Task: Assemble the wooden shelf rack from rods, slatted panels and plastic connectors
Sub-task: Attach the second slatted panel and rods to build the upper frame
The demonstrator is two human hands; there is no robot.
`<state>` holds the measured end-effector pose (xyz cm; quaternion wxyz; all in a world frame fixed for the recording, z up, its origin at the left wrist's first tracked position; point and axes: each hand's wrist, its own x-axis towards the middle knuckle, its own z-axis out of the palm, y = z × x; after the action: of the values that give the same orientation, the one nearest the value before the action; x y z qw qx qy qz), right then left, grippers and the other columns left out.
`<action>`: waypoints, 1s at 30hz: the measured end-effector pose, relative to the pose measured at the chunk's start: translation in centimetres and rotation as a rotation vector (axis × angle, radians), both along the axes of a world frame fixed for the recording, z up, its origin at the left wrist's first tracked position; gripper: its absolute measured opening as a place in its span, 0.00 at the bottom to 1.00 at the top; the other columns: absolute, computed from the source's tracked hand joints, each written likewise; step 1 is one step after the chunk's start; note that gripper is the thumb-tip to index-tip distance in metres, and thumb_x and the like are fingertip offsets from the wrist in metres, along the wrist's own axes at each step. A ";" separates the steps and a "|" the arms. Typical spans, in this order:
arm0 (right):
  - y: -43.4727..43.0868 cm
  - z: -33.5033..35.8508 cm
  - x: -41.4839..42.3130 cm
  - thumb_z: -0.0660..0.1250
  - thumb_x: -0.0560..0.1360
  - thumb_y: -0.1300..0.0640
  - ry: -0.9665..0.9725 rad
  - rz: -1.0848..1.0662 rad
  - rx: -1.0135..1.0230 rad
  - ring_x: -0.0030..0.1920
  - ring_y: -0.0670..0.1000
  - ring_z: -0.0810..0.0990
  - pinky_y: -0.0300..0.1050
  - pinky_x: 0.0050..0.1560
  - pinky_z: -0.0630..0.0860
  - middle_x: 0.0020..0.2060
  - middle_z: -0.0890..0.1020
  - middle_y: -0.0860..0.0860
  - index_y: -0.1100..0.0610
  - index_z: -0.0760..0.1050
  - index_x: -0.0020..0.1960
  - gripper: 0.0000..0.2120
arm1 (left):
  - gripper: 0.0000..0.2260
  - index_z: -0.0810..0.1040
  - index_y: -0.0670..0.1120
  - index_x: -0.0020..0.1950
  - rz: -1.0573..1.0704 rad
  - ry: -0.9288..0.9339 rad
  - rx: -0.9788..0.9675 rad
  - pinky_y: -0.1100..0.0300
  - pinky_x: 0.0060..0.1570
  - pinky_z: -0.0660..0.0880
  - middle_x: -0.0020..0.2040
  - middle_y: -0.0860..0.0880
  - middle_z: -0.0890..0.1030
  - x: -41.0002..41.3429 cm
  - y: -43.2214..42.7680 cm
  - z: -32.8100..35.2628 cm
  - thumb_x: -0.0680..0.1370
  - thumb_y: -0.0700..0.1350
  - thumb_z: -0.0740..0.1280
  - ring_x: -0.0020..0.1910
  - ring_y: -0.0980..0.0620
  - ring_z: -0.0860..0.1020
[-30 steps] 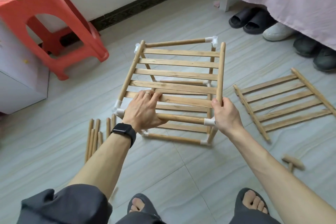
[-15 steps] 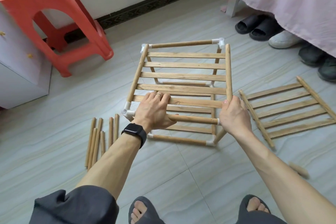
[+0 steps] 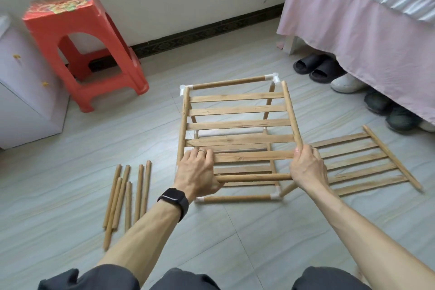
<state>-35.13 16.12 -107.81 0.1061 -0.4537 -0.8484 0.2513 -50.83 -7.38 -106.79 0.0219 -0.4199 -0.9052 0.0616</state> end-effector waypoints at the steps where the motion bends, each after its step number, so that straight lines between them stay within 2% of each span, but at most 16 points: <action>1: 1.0 0.3 0.2 0.52 0.85 0.52 -0.023 0.005 0.003 0.63 0.68 0.74 0.58 0.59 0.70 0.63 0.75 0.67 0.64 0.70 0.67 0.18 | 0.26 0.73 0.46 0.56 0.003 -0.028 -0.015 0.52 0.57 0.70 0.52 0.46 0.79 1.1 0.6 0.4 0.69 0.65 0.63 0.51 0.44 0.75; 3: 3.6 1.2 0.6 0.52 0.85 0.50 -0.107 -0.005 0.030 0.61 0.67 0.76 0.57 0.56 0.71 0.60 0.77 0.64 0.60 0.72 0.63 0.17 | 0.28 0.72 0.47 0.57 -0.066 -0.126 -0.022 0.52 0.55 0.73 0.51 0.48 0.78 3.1 1.5 1.2 0.70 0.68 0.64 0.49 0.46 0.74; 5: 5.9 2.4 1.0 0.52 0.84 0.49 -0.215 -0.038 0.117 0.62 0.65 0.75 0.57 0.58 0.70 0.61 0.78 0.61 0.58 0.72 0.62 0.16 | 0.28 0.72 0.50 0.57 -0.231 -0.205 0.011 0.52 0.50 0.76 0.49 0.51 0.77 4.5 2.0 2.5 0.72 0.73 0.61 0.46 0.49 0.74; 6: 6.6 2.8 1.1 0.54 0.83 0.50 -0.259 -0.052 0.180 0.64 0.65 0.73 0.58 0.62 0.69 0.63 0.77 0.61 0.58 0.72 0.62 0.16 | 0.28 0.74 0.52 0.57 -0.321 -0.231 0.056 0.52 0.48 0.77 0.51 0.51 0.78 4.8 1.9 3.3 0.74 0.74 0.58 0.47 0.50 0.75; 8: 6.1 3.3 0.8 0.59 0.80 0.50 -0.259 -0.062 0.262 0.67 0.64 0.67 0.60 0.66 0.66 0.67 0.73 0.61 0.59 0.72 0.64 0.17 | 0.25 0.78 0.56 0.60 -0.419 -0.239 0.194 0.52 0.51 0.78 0.57 0.53 0.80 3.9 1.5 5.1 0.78 0.70 0.54 0.53 0.52 0.77; 10: 3.5 4.1 0.0 0.60 0.79 0.43 -0.207 0.016 0.279 0.68 0.62 0.65 0.59 0.68 0.65 0.68 0.72 0.60 0.57 0.71 0.67 0.23 | 0.20 0.78 0.57 0.63 -0.282 -0.219 0.356 0.52 0.58 0.76 0.62 0.53 0.79 1.2 0.7 6.2 0.80 0.65 0.56 0.60 0.53 0.75; 12: -0.6 5.2 -1.1 0.56 0.78 0.31 -0.198 0.199 0.254 0.69 0.60 0.65 0.58 0.68 0.65 0.69 0.72 0.57 0.53 0.71 0.70 0.32 | 0.20 0.73 0.54 0.69 0.038 -0.247 0.441 0.51 0.61 0.73 0.67 0.49 0.75 -2.4 -0.3 6.4 0.79 0.59 0.60 0.65 0.50 0.72; 14: -5.8 6.0 -2.5 0.48 0.73 0.22 -0.186 0.411 0.197 0.72 0.58 0.65 0.58 0.70 0.65 0.72 0.70 0.56 0.51 0.67 0.73 0.42 | 0.23 0.69 0.50 0.74 0.299 -0.306 0.420 0.47 0.65 0.69 0.70 0.44 0.72 -5.8 -1.2 5.9 0.81 0.56 0.61 0.69 0.44 0.70; 16: -10.6 6.2 -3.9 0.48 0.67 0.18 -0.226 0.597 0.104 0.76 0.59 0.58 0.63 0.72 0.62 0.76 0.63 0.55 0.50 0.62 0.76 0.49 | 0.23 0.66 0.48 0.76 0.394 -0.407 0.348 0.47 0.68 0.67 0.73 0.41 0.71 -8.0 -1.5 4.7 0.83 0.55 0.58 0.71 0.42 0.68; 18: -13.5 5.7 -4.8 0.56 0.68 0.22 -0.372 0.751 0.111 0.77 0.60 0.55 0.65 0.71 0.61 0.77 0.60 0.56 0.51 0.59 0.76 0.46 | 0.20 0.69 0.47 0.73 0.382 -0.529 0.306 0.49 0.65 0.68 0.69 0.41 0.75 -8.9 -1.4 3.2 0.85 0.54 0.55 0.69 0.41 0.72; 20: -13.8 5.2 -4.8 0.64 0.75 0.38 -0.476 0.873 0.221 0.74 0.61 0.58 0.62 0.67 0.68 0.72 0.65 0.56 0.54 0.60 0.73 0.34 | 0.17 0.71 0.47 0.70 0.365 -0.566 0.335 0.51 0.61 0.71 0.63 0.41 0.78 -8.7 -2.0 1.9 0.85 0.53 0.55 0.63 0.40 0.75; 22: -12.9 4.7 -4.1 0.63 0.76 0.53 -0.471 0.957 0.253 0.72 0.61 0.60 0.59 0.65 0.71 0.69 0.69 0.54 0.56 0.63 0.70 0.24 | 0.14 0.72 0.49 0.66 0.377 -0.547 0.354 0.48 0.58 0.73 0.58 0.44 0.79 -8.2 -3.4 1.1 0.83 0.51 0.58 0.59 0.41 0.76; 24: -12.0 3.8 -3.2 0.62 0.75 0.58 -0.434 1.029 0.245 0.75 0.60 0.57 0.57 0.71 0.67 0.71 0.67 0.52 0.56 0.63 0.70 0.24 | 0.13 0.72 0.51 0.64 0.385 -0.555 0.353 0.45 0.59 0.73 0.58 0.46 0.78 -7.4 -5.3 0.7 0.82 0.52 0.58 0.58 0.42 0.76; 27: -10.2 3.3 -2.5 0.61 0.77 0.62 -0.403 1.082 0.318 0.80 0.57 0.49 0.55 0.79 0.54 0.78 0.59 0.50 0.51 0.60 0.75 0.28 | 0.13 0.73 0.52 0.63 0.408 -0.525 0.346 0.43 0.63 0.71 0.55 0.50 0.81 -5.7 -7.6 0.7 0.83 0.55 0.57 0.59 0.43 0.78; 29: -8.4 3.9 -2.5 0.59 0.77 0.66 -0.433 1.053 0.381 0.81 0.56 0.46 0.55 0.79 0.49 0.80 0.53 0.49 0.46 0.61 0.75 0.30 | 0.13 0.73 0.52 0.63 0.402 -0.522 0.325 0.48 0.60 0.71 0.47 0.55 0.81 -4.0 -8.3 1.4 0.83 0.57 0.58 0.55 0.45 0.79; 30: -7.4 4.3 -2.4 0.58 0.77 0.67 -0.451 1.019 0.406 0.81 0.56 0.46 0.55 0.79 0.50 0.81 0.52 0.50 0.44 0.63 0.74 0.30 | 0.14 0.72 0.52 0.63 0.384 -0.582 0.301 0.51 0.55 0.71 0.45 0.57 0.82 -3.0 -8.4 2.0 0.82 0.57 0.60 0.53 0.48 0.80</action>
<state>-37.56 8.71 -103.54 -0.1262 -0.0018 -0.9920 0.0005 -53.82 -15.83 -104.76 -0.1867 -0.2344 -0.9348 -0.1908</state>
